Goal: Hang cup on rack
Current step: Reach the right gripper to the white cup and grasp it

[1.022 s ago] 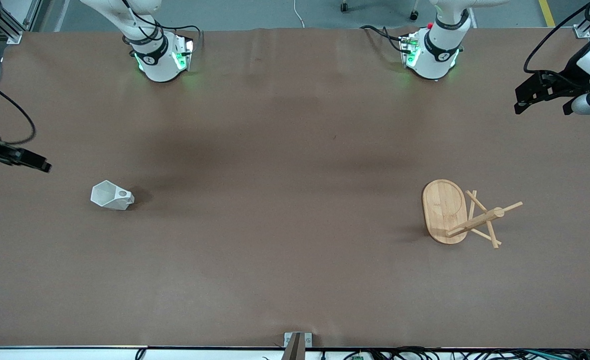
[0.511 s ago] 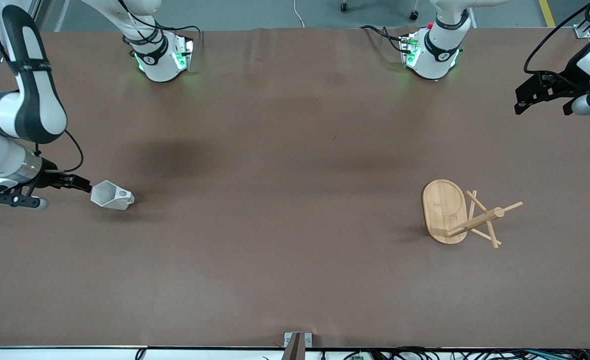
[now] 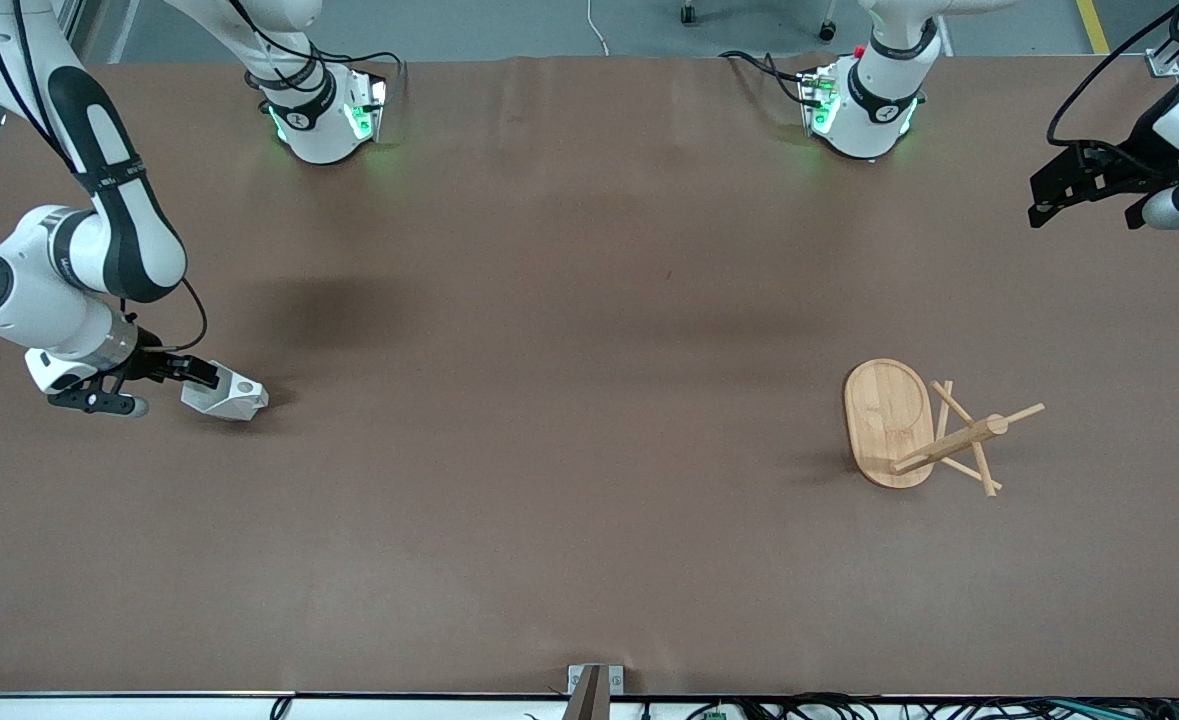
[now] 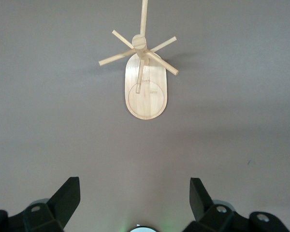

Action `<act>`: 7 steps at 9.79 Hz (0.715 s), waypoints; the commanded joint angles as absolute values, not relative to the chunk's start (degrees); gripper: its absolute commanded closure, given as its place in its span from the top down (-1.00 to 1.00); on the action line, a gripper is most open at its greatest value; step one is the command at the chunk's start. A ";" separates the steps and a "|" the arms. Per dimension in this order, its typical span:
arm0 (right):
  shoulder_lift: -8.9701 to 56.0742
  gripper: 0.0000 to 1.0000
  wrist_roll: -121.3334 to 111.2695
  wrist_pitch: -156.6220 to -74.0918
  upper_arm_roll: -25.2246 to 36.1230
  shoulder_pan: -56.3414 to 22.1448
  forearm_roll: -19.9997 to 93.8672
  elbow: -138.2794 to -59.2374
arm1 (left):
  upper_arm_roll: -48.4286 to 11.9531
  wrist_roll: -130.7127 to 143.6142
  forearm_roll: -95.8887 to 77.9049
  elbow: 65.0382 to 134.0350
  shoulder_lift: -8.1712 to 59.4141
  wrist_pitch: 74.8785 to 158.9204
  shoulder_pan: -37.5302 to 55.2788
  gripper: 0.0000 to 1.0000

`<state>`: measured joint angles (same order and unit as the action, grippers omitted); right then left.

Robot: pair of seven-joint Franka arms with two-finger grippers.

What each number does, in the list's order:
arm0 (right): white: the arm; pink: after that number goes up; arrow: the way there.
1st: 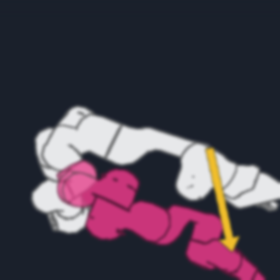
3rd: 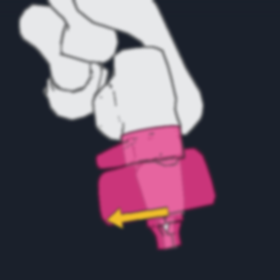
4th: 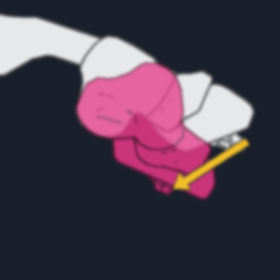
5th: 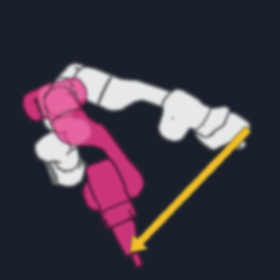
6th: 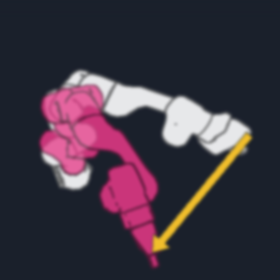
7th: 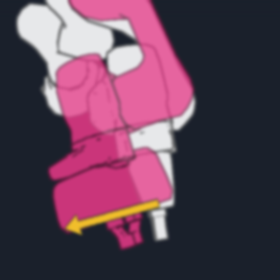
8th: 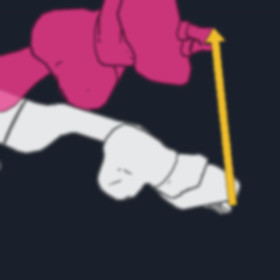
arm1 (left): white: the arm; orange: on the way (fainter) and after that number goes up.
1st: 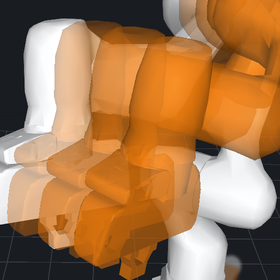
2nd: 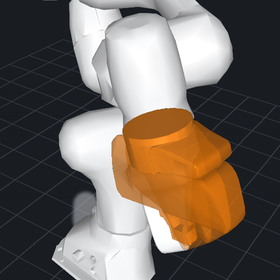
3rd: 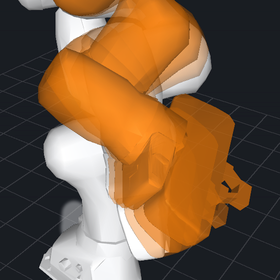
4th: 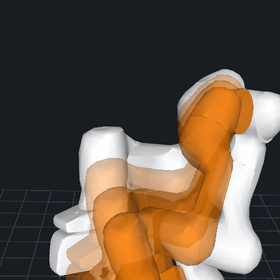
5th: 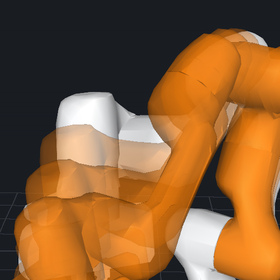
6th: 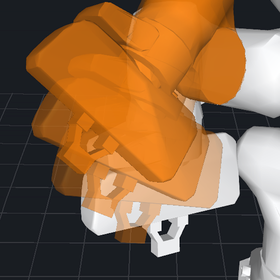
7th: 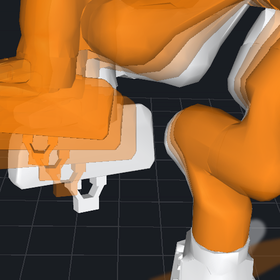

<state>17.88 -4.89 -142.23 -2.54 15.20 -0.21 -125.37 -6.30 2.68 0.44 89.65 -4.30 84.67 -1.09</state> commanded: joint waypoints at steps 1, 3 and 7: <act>19.07 0.56 -5.01 -143.00 -3.34 16.17 -0.09 -124.46 | -6.42 2.02 0.53 90.97 -4.31 83.85 -1.41 1.00; 20.04 0.32 -4.66 -143.00 -3.34 16.08 0.00 -123.32 | -6.42 2.11 0.53 90.88 -4.31 83.94 -1.41 1.00; 20.39 -0.99 -4.57 -142.91 -3.43 16.26 0.97 -123.05 | -6.42 2.02 -0.61 90.79 -4.22 83.94 -1.41 1.00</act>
